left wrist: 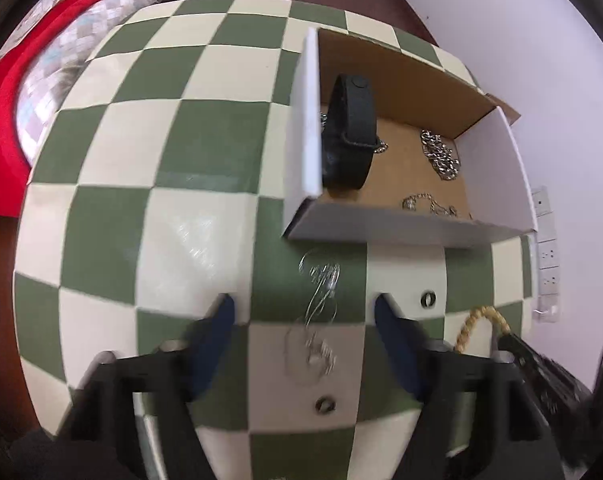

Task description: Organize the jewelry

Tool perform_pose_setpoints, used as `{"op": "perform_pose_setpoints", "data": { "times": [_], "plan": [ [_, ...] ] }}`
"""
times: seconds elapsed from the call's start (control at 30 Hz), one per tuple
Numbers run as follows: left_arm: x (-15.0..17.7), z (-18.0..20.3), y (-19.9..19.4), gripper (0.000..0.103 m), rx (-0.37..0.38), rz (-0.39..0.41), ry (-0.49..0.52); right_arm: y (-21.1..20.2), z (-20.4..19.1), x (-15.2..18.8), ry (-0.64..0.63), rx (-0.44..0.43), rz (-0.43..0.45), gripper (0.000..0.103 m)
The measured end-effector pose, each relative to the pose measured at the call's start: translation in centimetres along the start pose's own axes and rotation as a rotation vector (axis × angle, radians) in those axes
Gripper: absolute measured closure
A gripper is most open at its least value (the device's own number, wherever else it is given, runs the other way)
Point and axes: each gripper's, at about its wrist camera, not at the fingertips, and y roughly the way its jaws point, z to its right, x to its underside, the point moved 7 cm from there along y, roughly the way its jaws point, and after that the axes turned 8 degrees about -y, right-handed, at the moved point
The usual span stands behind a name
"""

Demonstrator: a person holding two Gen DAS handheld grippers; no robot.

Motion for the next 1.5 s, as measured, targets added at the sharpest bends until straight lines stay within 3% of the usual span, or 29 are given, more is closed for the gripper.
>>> {"op": "perform_pose_setpoints", "data": {
  "times": [0.23,0.3,0.33,0.37,0.53,0.93,1.23,1.5],
  "plan": [
    [-0.2,2.2,2.7,0.033,-0.171,0.021,0.13,0.3,0.5,-0.8,0.016,0.006,0.0,0.094],
    [-0.1,2.8,2.6,0.05,-0.168,0.051,0.155,0.3,0.5,-1.0,0.016,0.008,0.002,0.093],
    [0.0,3.3,2.2,0.084,-0.162,0.071,0.182,0.3,0.5,-1.1,0.016,0.008,0.002,0.093],
    [0.1,3.5,2.2,0.1,-0.163,0.065,0.192,0.3,0.6,-1.2,0.017,0.008,0.003,0.093],
    [0.6,2.8,1.0,0.102,-0.124,0.056,0.151,0.1,0.4,-1.3,0.014,0.0,0.01,0.093],
    [0.6,0.1,-10.5,0.102,-0.026,0.208,0.102,-4.0,-1.0,-1.5,-0.008,-0.054,0.078,0.094],
    [0.1,2.5,-17.0,0.102,0.05,0.315,0.133,-8.7,-3.7,-2.7,-0.05,-0.107,0.145,0.094],
    [-1.7,4.9,-24.3,0.102,0.171,0.401,0.142,-13.9,-5.8,-5.2,-0.092,-0.152,0.216,0.094]
  ]
}}
